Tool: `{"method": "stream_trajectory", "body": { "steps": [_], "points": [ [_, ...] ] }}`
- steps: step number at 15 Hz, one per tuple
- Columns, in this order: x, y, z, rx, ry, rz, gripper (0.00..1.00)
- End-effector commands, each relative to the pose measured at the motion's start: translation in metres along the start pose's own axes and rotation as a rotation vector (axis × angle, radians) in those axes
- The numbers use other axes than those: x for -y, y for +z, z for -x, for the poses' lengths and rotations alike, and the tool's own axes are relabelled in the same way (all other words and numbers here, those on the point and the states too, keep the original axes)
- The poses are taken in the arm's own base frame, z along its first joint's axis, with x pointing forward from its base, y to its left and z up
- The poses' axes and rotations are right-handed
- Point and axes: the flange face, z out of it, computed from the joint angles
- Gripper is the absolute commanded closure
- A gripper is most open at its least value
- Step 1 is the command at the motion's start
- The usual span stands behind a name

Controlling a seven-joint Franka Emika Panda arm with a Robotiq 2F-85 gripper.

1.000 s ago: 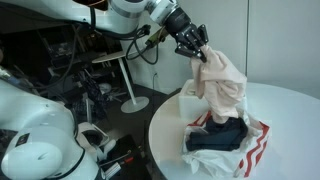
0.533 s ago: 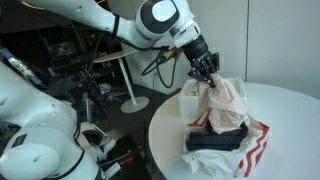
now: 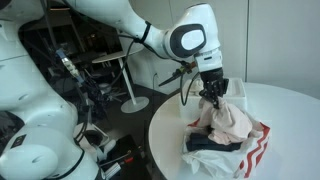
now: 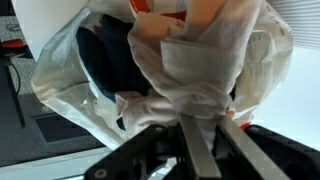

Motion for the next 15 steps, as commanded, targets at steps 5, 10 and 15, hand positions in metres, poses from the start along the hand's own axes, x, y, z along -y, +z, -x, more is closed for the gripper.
{"method": "stream_trajectory", "body": {
  "steps": [5,10,15],
  "points": [
    [0.044,0.096,-0.039,0.057,0.025,0.064,0.95],
    [0.061,0.184,-0.032,0.186,0.042,0.101,0.95],
    [0.069,0.215,-0.037,0.208,0.069,0.196,0.60]
  ]
}}
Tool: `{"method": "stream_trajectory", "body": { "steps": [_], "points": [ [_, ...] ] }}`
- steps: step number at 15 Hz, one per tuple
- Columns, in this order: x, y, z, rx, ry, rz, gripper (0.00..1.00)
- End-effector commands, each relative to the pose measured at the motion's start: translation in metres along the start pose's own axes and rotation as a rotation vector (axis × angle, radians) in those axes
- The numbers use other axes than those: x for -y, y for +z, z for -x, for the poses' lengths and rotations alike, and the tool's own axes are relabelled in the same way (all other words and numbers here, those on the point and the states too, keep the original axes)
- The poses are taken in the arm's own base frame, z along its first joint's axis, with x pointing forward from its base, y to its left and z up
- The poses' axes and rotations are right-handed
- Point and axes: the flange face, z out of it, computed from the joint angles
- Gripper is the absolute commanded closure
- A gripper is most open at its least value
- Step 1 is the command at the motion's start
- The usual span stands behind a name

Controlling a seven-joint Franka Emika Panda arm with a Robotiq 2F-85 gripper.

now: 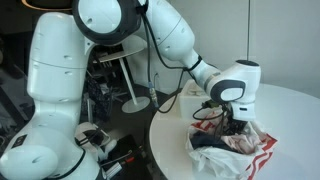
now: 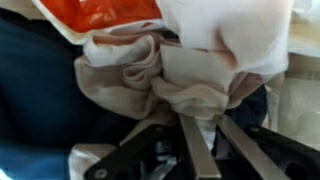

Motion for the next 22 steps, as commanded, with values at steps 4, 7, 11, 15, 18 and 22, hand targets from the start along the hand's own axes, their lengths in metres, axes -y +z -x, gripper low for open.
{"method": "stream_trajectory", "body": {
  "steps": [4,7,11,15,18,22],
  "points": [
    [0.000,-0.075,-0.006,-0.073,0.004,-0.039,0.36],
    [-0.008,-0.134,0.012,-0.162,-0.057,-0.088,0.14],
    [0.001,-0.210,0.084,-0.266,-0.285,-0.169,0.00],
    [0.022,-0.239,0.191,-0.287,-0.513,-0.253,0.00],
    [0.044,-0.226,0.250,-0.253,-0.665,-0.281,0.00],
    [0.066,-0.187,0.280,-0.261,-0.779,-0.203,0.00]
  ]
}}
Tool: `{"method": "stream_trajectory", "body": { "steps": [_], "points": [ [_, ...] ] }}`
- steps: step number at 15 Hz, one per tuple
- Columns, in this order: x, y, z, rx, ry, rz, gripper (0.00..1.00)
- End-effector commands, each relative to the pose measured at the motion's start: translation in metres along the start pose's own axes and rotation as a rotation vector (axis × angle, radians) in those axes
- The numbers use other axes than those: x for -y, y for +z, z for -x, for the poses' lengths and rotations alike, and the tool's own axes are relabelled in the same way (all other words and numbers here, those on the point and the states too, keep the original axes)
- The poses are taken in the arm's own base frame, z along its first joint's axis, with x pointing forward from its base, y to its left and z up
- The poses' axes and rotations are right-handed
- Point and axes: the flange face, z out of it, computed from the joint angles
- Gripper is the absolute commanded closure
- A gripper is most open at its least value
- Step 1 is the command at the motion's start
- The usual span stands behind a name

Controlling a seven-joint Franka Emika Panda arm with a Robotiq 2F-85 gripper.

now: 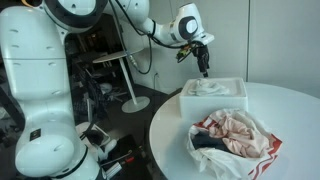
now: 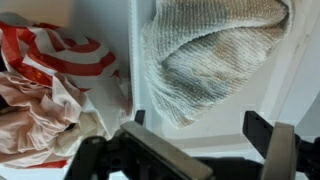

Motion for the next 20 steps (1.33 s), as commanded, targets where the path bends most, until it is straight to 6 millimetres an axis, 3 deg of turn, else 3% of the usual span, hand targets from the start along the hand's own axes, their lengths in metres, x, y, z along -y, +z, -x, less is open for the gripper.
{"method": "stream_trajectory", "body": {
  "steps": [1,6,11,12,13,20],
  "points": [
    [0.028,0.039,-0.003,0.026,-0.093,0.047,0.00],
    [0.034,0.089,0.005,0.103,-0.178,0.147,0.00],
    [0.039,0.108,-0.001,0.128,-0.209,0.210,0.00],
    [0.040,0.109,-0.005,0.125,-0.204,0.217,0.25],
    [0.040,0.110,-0.008,0.129,-0.200,0.222,0.26],
    [0.041,0.108,-0.026,0.135,-0.162,0.226,0.81]
  ]
}}
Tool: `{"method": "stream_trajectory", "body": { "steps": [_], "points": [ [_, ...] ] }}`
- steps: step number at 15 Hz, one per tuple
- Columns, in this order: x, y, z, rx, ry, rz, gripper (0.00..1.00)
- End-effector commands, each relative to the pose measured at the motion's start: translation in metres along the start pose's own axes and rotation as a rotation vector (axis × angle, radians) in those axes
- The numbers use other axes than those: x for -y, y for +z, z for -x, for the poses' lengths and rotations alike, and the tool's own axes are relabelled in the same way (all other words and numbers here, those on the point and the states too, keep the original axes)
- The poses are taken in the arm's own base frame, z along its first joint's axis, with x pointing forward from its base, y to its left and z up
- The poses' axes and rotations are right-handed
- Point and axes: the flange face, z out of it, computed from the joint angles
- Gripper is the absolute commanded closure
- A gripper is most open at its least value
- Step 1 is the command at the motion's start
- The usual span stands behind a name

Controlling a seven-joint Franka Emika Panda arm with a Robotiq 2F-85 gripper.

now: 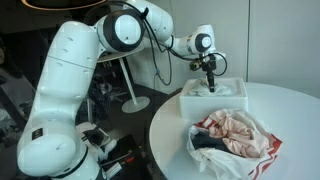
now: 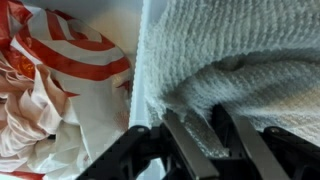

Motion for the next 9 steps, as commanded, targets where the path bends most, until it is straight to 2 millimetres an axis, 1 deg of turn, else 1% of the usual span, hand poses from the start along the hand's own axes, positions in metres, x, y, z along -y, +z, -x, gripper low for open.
{"method": "stream_trajectory", "body": {
  "steps": [1,2,3,5,7,9],
  "points": [
    [0.004,-0.006,-0.012,0.012,0.007,0.000,0.87],
    [0.004,-0.007,-0.013,0.011,0.010,0.000,0.96],
    [0.004,-0.010,-0.014,0.009,0.012,-0.008,0.99],
    [0.003,-0.027,-0.016,-0.009,0.018,-0.037,1.00],
    [0.002,-0.050,-0.016,-0.039,0.025,-0.071,0.98],
    [-0.001,-0.072,-0.016,-0.072,0.028,-0.102,0.98]
  ]
}}
